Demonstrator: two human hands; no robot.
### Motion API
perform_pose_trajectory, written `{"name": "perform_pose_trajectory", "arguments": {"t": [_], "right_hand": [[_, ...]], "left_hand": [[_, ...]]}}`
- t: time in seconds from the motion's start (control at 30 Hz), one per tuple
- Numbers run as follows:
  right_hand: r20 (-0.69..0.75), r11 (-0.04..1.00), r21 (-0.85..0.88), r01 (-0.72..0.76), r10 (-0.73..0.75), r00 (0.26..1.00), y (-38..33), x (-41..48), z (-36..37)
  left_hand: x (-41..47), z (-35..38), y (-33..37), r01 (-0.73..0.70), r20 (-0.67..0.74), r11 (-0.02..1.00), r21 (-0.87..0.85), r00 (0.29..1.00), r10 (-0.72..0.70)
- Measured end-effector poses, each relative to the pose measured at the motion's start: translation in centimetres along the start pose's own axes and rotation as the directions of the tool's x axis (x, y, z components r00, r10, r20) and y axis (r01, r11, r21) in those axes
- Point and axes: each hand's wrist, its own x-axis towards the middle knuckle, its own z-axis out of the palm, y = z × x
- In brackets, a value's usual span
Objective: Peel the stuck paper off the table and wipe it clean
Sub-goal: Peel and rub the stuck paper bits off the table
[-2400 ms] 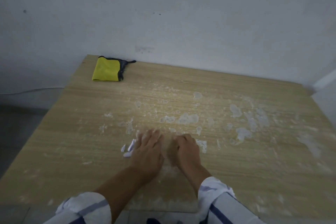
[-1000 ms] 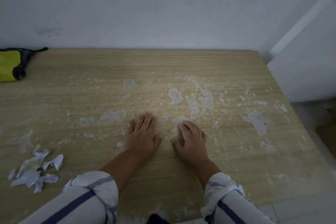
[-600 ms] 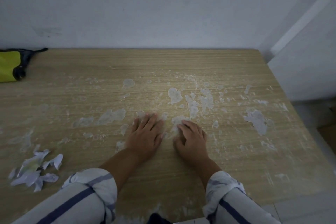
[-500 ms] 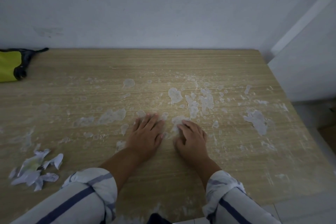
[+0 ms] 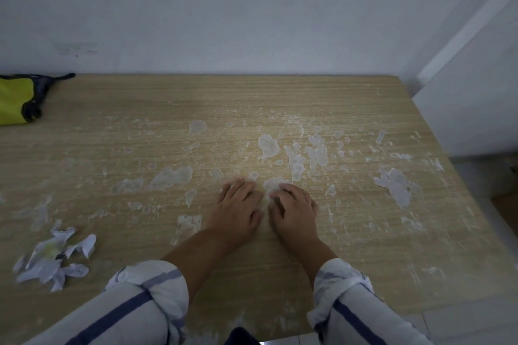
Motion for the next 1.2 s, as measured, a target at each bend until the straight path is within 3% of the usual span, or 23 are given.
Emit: {"name": "perform_pose_trajectory", "arguments": {"t": [0.13,0.43,0.8,1.0,1.1,1.2], "right_hand": [[-0.023,1.000,-0.001,-0.016,0.016,1.000,0.1,0.0,0.3],[-0.034,0.995,0.086,-0.048,0.052,0.998,0.2,0.1,0.3],[-0.006,0.998,-0.030,-0.054,0.053,0.999,-1.3,-0.1,0.1],[-0.010,0.992,0.119,-0.036,0.038,0.999,-3.3,-0.1,0.6],[0.082,0.950,0.264,-0.170,0.153,0.985,-5.0,0.2,0.2],[0.214,0.789,0.457,-0.411,0.350,0.912,-6.4,1.0,-0.6]], "left_hand": [[0.4,0.3,1.3,0.001,-0.009,0.998,-0.069,1.000,-0.001],[1.5,0.2,2.2,0.084,-0.108,0.996,-0.021,0.990,-0.086],[0.7,0.1,1.3,0.162,-0.111,0.972,-0.169,0.977,-0.182],[-0.2,-0.8,0.6,0.136,-0.110,0.954,-0.268,0.979,-0.171],[-0.9,-1.1,0.2,0.114,-0.114,0.952,-0.285,0.982,-0.152],[-2.0,-1.2,-0.4,0.095,-0.084,0.961,-0.259,0.989,-0.120]]}}
